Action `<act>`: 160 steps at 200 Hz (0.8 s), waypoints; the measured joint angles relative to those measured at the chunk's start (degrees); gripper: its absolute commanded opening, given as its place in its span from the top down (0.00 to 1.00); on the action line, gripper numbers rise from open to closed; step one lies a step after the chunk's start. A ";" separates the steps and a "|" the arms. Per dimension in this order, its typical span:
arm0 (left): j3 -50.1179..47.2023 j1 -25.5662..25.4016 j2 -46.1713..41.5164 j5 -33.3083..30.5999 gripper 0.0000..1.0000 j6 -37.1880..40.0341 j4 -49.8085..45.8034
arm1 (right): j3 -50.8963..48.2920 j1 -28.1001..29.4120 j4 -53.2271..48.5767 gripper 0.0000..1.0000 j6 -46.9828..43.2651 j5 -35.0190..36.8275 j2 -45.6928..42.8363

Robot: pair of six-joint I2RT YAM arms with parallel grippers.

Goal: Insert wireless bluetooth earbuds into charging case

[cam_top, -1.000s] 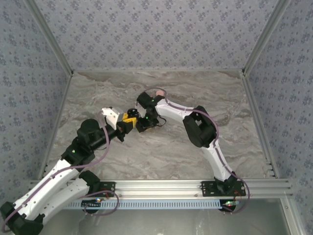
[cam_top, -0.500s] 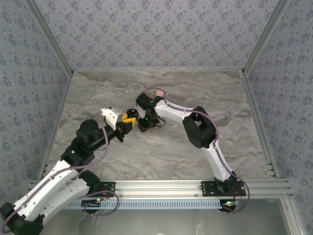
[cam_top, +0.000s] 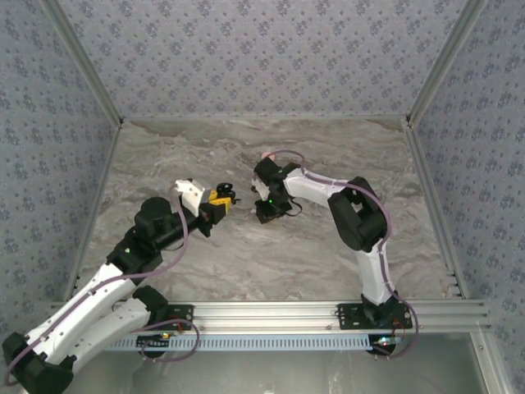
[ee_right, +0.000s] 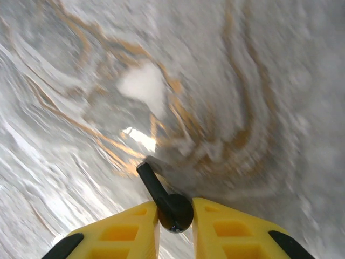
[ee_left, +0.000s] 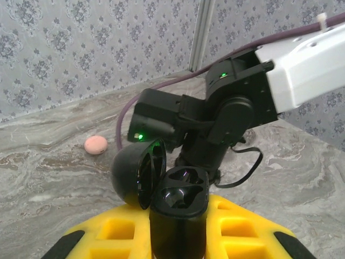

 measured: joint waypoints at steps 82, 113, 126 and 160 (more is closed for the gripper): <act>0.00 0.00 3.98 1.53 0.85 -0.46 2.14 | -12.94 -5.33 -0.68 0.70 -3.41 0.11 -8.83; 0.00 0.00 4.72 1.97 0.85 -0.85 2.95 | -13.03 -5.55 -0.83 0.60 -3.63 0.79 -9.38; 0.00 0.00 4.83 2.19 0.85 -0.92 3.10 | -13.05 -5.55 -0.87 0.58 -3.50 1.46 -9.90; 0.00 0.00 5.05 2.60 0.85 -1.05 3.39 | -13.05 -5.33 -1.22 0.55 -3.54 1.88 -13.25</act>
